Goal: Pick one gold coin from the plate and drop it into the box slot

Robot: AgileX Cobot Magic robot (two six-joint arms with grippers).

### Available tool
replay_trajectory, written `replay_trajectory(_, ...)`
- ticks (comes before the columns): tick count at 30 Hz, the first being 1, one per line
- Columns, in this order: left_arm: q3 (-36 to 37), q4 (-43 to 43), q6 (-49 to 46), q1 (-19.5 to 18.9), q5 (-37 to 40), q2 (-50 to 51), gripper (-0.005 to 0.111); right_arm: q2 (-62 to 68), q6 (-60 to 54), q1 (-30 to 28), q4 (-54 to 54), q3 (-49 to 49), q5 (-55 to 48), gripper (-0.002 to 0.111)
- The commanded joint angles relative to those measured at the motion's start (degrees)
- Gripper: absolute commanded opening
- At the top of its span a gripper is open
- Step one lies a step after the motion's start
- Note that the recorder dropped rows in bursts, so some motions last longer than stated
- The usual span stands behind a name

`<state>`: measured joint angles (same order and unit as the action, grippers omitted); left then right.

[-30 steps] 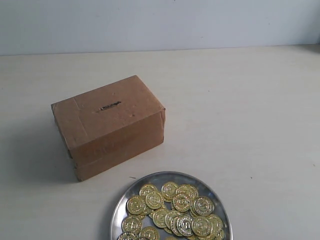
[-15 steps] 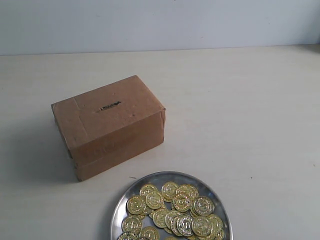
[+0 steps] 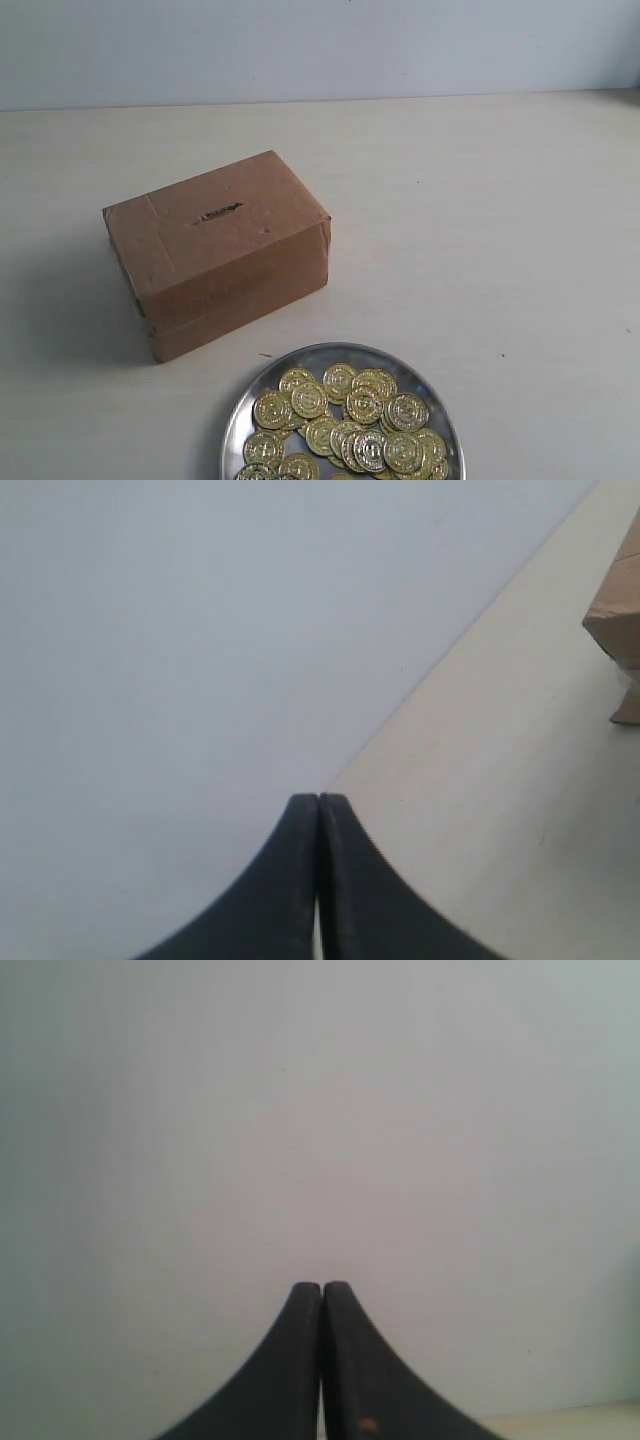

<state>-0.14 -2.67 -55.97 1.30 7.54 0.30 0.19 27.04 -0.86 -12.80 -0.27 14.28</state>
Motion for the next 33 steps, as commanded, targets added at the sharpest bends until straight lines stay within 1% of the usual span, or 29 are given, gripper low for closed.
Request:
replay_trajectory(1, 0.14, -0.14, 0.42, -0.11, 0.02, -0.30, 0.000, -0.19, 0.05, -0.14, 0.33, 0.27, -0.18, 0.000)
replay_trajectory(16, 0.14, -0.14, 0.58, -0.11, 0.24, -0.30, 0.000, -0.19, 0.05, -0.14, 0.65, 0.27, -0.89, 0.000)
replay_trajectory(18, 0.14, -1.01, 1.57, -0.11, 1.74, -0.30, 0.000, -0.19, -2.41, -0.14, 0.02, 0.27, -4.89, 0.000)
replay_trajectory(19, 0.14, -1.04, 3.48, -0.11, 2.28, -0.30, 0.000, -0.19, -2.41, -0.14, 0.12, 0.27, -6.05, 0.000)
replay_trajectory(21, 0.14, -1.94, 14.67, -0.11, 3.90, -0.30, 0.000, -0.19, -2.52, -0.14, 0.24, 0.27, -10.25, 0.000)
replay_trajectory(22, 0.14, -4.21, 23.31, -0.11, 4.74, -0.30, 0.000, -0.19, -2.52, -0.14, 0.24, 0.27, -12.26, 0.000)
replay_trajectory(24, 0.14, -7.84, 32.02, -0.11, 5.76, -0.30, 0.000, -0.19, -2.52, -0.14, 0.24, 0.27, -12.93, 0.000)
replay_trajectory(25, 0.14, -10.00, 34.11, -0.11, 6.95, -0.30, 0.000, -0.19, -2.63, -0.14, 0.14, 0.27, -13.85, 0.000)
replay_trajectory(28, 0.14, -10.00, 34.11, -0.11, 7.63, -0.30, 0.000, -0.19, -9.25, -0.14, -0.26, 0.27, -20.60, 0.000)
replay_trajectory(30, 0.14, -10.00, 33.90, -0.11, 8.29, -0.30, 0.000, -0.19, -9.49, -0.14, -0.26, 0.27, -22.75, 0.000)
replay_trajectory(33, 0.14, -9.77, 33.90, -0.11, 11.30, -0.30, 0.000, -0.19, -9.49, -0.14, -0.26, 0.27, -25.68, 0.000)
